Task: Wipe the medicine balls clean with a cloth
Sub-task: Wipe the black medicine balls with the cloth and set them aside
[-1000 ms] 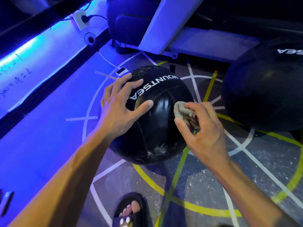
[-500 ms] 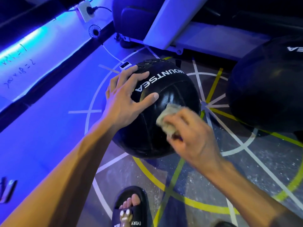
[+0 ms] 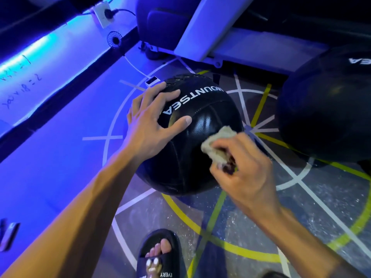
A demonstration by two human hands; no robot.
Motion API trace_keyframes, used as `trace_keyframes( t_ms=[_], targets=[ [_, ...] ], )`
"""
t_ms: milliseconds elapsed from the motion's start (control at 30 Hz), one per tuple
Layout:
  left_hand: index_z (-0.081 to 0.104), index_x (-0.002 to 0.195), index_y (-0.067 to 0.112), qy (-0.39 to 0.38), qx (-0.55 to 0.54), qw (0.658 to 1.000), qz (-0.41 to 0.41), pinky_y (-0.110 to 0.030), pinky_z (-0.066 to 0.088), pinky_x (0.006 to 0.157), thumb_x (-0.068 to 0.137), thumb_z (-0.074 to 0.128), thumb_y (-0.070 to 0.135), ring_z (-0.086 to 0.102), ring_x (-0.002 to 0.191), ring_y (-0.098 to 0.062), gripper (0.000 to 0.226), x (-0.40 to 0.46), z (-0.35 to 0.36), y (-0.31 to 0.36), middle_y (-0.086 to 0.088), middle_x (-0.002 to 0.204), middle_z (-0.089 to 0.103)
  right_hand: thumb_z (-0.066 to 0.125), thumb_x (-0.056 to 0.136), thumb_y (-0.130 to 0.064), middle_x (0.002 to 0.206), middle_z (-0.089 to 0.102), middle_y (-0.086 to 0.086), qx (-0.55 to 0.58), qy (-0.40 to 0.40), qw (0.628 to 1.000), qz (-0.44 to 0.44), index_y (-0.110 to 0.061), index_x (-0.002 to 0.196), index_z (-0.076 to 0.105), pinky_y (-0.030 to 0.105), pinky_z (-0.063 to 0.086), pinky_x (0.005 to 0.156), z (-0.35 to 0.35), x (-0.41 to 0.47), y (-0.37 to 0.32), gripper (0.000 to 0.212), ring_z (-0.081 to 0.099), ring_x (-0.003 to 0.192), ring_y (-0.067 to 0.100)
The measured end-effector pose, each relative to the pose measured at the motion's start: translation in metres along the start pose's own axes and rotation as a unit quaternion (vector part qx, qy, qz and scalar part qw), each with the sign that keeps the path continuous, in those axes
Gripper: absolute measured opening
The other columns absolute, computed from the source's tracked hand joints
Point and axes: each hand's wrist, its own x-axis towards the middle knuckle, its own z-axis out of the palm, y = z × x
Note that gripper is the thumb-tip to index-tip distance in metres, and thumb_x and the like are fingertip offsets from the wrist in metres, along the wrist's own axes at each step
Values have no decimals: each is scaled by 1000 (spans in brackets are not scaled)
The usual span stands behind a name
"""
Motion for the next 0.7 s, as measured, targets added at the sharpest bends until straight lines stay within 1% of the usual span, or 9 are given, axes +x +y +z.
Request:
trace_keyframes(
  t_ms=[67,133,200,267,400,533,600,667,700],
  targets=[
    [51,140,49,-1,5,1000,5,-49,21,120,82,63,71,23,145,-9,63,0,1,2,26,157,32,72,77,-14,98,61,1,0,-16,1000,-16,-15,106,69,20,51,78,15,6,-12,29,59,85,17],
    [51,140,49,-4,5,1000,6,-50,22,120,83,63,70,23,145,-8,62,1,1,2,27,157,31,78,70,-9,90,56,2,-38,-71,994,-75,-19,102,67,37,49,64,40,-15,-16,35,55,78,24],
    [50,140,50,-5,3,1000,7,-52,24,119,83,62,72,23,146,-9,62,-1,0,-2,28,157,31,81,67,-11,87,51,-1,-68,-143,982,-104,-22,98,65,37,46,59,57,-48,-7,37,50,75,22],
    [49,141,50,-2,-4,1000,5,-54,26,119,83,62,72,22,146,-10,63,-2,-1,-6,28,157,30,76,75,-16,90,53,-6,-66,-182,978,-77,-24,98,64,34,51,59,58,-74,10,26,52,77,16],
    [50,141,48,1,-17,1000,5,-54,27,119,82,61,72,22,143,-5,65,-4,-3,-11,27,157,31,65,79,-21,94,58,-8,-29,-143,989,-14,-27,100,62,30,56,65,39,-77,11,22,62,86,15],
    [50,142,49,3,-21,1000,4,-54,26,120,82,61,71,22,143,-6,65,-4,-5,-11,27,158,31,70,79,-18,91,50,-7,-44,-146,984,-97,-28,103,61,28,41,62,45,-56,-24,27,50,77,18],
    [50,142,49,4,-23,1000,7,-54,26,121,82,61,70,21,145,-5,64,-7,-6,-14,27,158,31,74,76,-19,93,48,-7,-74,-167,977,-113,-27,101,62,26,41,60,53,-54,-26,29,50,78,17],
    [51,141,49,5,-30,1000,8,-46,24,123,81,62,70,20,144,-1,65,-9,-8,-19,28,157,31,75,74,-15,93,52,-6,-72,-156,980,-100,-26,96,64,26,47,61,53,-52,-15,27,54,82,17],
    [52,141,49,6,-33,999,7,-36,22,123,80,62,70,20,143,1,65,-8,-10,-22,28,157,32,74,74,-13,93,55,-6,-65,-138,986,-71,-26,93,65,25,47,63,49,-50,-6,25,55,83,15]
  ],
)
